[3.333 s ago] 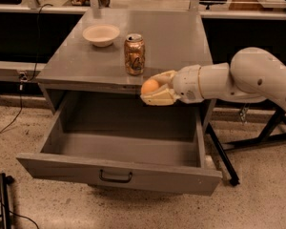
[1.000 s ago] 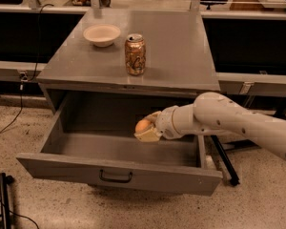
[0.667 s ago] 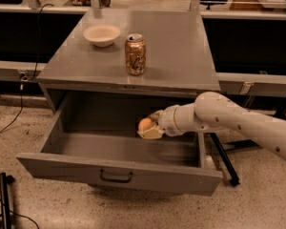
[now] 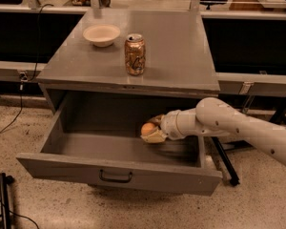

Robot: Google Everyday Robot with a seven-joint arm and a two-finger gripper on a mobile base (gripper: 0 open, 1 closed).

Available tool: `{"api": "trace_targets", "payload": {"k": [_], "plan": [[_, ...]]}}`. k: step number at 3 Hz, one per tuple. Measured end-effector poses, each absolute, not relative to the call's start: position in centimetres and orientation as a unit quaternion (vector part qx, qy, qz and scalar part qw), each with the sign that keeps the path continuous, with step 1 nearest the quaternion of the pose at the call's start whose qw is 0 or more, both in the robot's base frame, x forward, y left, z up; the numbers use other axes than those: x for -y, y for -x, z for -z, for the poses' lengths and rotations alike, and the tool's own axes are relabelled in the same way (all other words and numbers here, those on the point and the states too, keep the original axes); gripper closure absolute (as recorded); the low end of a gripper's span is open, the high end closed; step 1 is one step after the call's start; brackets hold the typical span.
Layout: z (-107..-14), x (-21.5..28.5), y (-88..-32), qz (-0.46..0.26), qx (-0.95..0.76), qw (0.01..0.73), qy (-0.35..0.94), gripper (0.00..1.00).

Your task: Place orange into top drawer

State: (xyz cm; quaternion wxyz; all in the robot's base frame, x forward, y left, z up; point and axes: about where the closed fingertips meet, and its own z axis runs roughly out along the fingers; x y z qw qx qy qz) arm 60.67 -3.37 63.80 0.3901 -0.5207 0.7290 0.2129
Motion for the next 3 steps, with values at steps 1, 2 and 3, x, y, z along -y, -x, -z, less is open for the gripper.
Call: {"api": "trace_targets", "payload": {"k": [1, 2, 3], "plan": [[-62.85, 3.11, -60.56, -0.213, -0.721, 0.380, 0.539, 1.00], [-62.36, 2.50, -60.36, -0.213, -0.716, 0.369, 0.553, 0.84], [-62.27, 2.33, -60.29, -0.214, -0.716, 0.368, 0.554, 0.61]]}}
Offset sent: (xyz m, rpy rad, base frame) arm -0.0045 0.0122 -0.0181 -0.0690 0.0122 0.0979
